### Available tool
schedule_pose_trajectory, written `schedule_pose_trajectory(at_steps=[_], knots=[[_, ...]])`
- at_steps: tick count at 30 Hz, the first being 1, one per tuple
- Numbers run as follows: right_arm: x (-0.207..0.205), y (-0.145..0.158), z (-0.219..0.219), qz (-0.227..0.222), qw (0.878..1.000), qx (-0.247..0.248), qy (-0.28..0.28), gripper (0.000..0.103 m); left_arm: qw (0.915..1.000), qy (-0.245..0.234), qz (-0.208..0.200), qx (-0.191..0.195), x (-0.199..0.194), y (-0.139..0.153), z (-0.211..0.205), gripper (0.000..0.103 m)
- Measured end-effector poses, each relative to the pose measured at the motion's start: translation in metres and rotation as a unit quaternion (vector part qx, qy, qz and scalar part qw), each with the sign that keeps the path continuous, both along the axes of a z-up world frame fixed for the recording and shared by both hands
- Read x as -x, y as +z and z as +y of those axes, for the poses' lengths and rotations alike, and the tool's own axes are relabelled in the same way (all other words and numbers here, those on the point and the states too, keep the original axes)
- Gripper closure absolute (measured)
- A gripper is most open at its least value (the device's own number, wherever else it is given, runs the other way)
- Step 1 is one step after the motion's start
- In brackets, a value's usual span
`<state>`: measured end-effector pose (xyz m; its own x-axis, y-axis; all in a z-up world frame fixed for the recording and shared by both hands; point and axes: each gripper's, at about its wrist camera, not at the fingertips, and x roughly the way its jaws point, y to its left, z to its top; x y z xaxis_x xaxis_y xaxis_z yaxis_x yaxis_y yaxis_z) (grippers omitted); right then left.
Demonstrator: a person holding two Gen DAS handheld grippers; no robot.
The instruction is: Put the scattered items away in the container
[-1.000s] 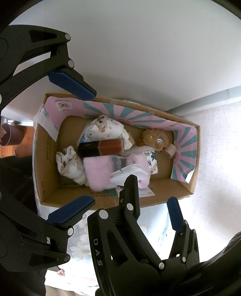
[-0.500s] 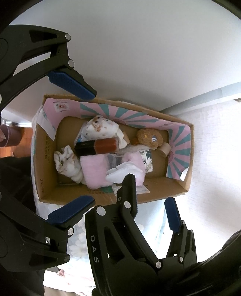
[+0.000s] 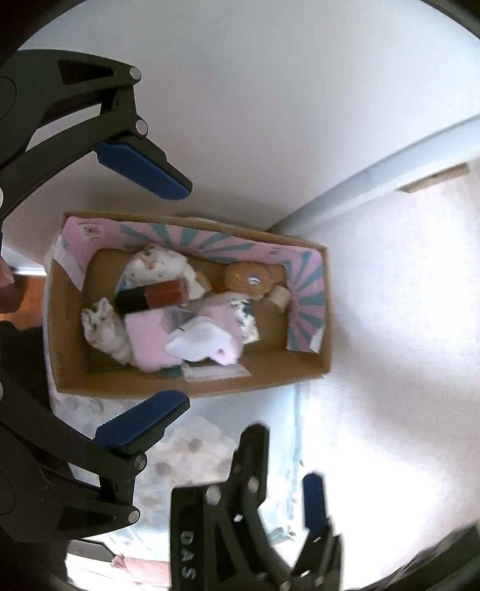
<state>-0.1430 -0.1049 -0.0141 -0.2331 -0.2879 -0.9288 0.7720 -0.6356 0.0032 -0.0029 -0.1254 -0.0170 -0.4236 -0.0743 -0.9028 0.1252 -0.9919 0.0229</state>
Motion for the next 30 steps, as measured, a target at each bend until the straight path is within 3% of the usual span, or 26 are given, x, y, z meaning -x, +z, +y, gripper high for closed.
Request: schedule_pose_trajectory(at_steps=[9, 18, 30], knots=[[-0.002, 0.027, 0.064, 0.016, 0.99, 0.036, -0.135, 0.03, 0.9988, -0.018, 0.045, 0.006, 0.011, 0.033, 0.02, 0.0], [-0.016, 0.047, 0.117, 0.051, 0.967, 0.046, -0.247, 0.03, 0.9964, -0.023, 0.081, 0.008, 0.006, 0.061, 0.035, 0.0], [-0.038, 0.04, 0.158, 0.063, 0.939, 0.06, -0.332, 0.03, 0.9938, -0.035, 0.104, -0.022, -0.003, 0.064, 0.051, 0.0]])
